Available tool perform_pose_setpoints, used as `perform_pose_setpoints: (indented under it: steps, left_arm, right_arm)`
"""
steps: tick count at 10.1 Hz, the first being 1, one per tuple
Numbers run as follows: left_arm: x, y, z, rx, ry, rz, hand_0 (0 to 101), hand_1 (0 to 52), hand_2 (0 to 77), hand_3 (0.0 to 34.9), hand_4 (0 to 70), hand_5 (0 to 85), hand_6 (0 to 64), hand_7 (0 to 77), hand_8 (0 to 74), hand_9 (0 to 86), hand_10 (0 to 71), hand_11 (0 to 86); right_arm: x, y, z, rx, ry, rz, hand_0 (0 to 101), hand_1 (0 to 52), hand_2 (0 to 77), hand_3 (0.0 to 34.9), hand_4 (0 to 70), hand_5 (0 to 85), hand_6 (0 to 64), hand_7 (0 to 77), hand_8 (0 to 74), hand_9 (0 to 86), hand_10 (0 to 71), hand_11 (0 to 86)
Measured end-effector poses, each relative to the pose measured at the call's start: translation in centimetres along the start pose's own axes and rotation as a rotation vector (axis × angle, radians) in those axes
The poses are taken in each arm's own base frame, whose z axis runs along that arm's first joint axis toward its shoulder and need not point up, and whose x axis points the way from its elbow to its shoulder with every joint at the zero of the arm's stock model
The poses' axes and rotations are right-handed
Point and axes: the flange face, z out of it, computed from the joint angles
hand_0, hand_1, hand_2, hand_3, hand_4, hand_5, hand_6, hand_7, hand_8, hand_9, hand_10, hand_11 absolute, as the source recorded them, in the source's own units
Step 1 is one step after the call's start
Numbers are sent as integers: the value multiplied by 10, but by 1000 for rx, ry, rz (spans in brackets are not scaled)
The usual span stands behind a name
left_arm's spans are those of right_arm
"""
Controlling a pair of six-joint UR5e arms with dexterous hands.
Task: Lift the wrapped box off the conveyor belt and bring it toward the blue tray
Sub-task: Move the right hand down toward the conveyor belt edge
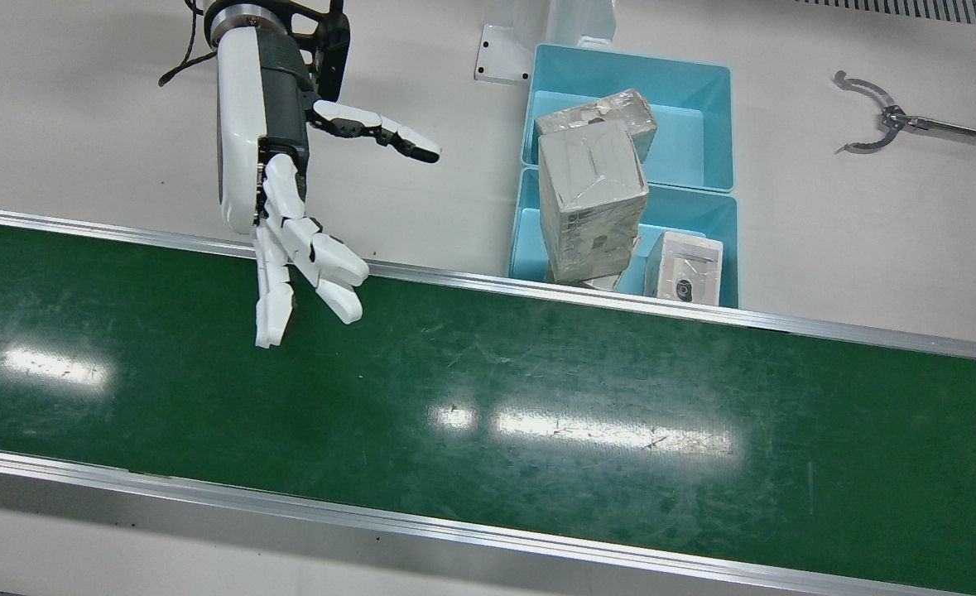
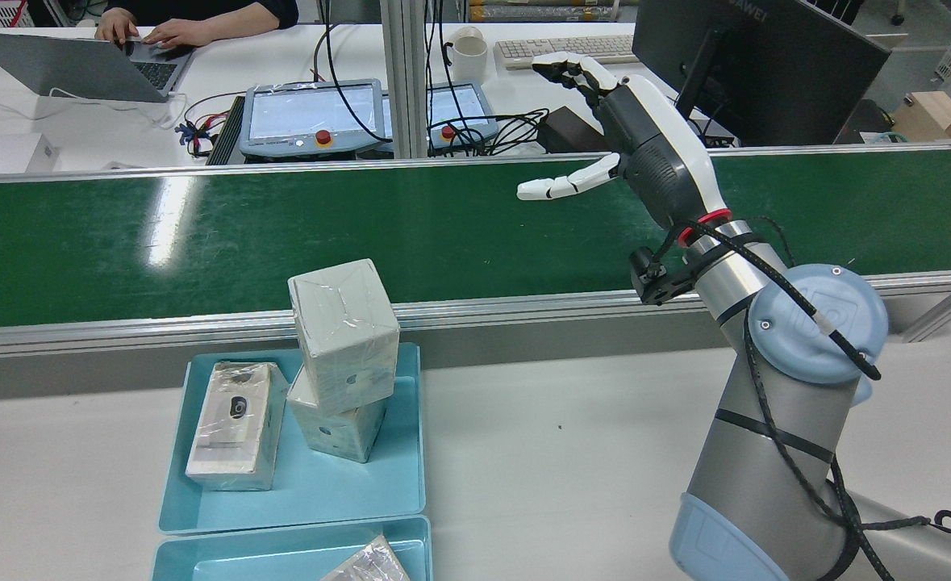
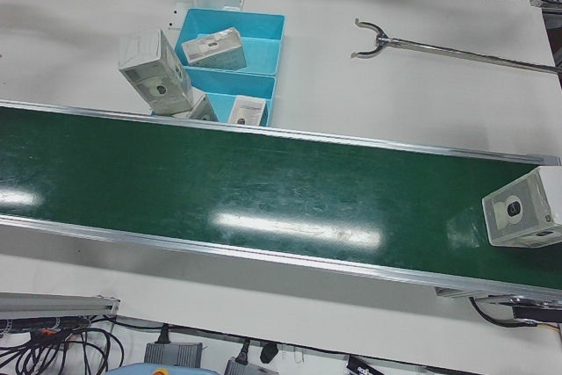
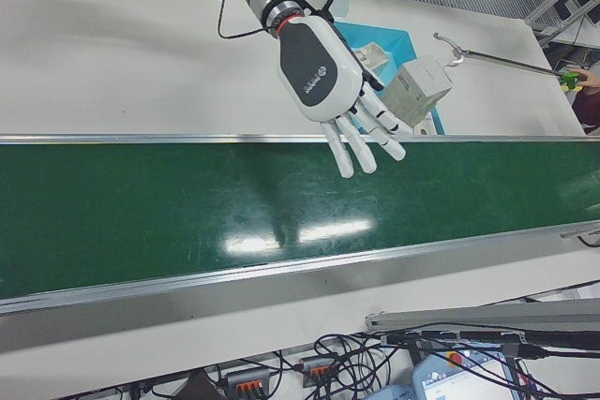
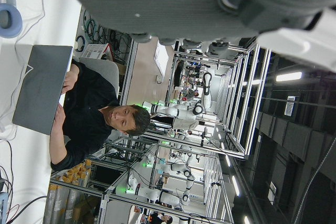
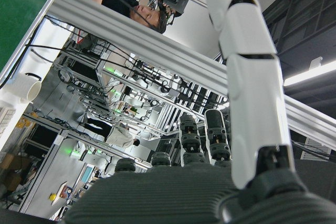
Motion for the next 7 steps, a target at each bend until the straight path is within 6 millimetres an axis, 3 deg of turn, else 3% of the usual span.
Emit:
perform_pose_setpoints:
  steps: [3,5,7]
  left_arm:
    - [0,0,0,0,0,0,0,0,5,0,0,11,0,5,5,0,5,5]
    - [0,0,0,0,0,0,0,0,5,0,0,11,0,0,5,0,0,5]
    - [0,0,0,0,0,0,0,0,5,0,0,11,0,0,5,5,5,5]
  right_arm:
    - [0,-17,-6,49,-5,6,511,202,185,94,38,262,55,71,5,16,0,16]
    - [-5,-26,-6,64,-14,1,497,185,175,41,27,262,44,60,5,16,0,16]
    - [-15,-45,-7,89,-31,-8,497,185,158,39,27,262,44,60,0,16,5,16]
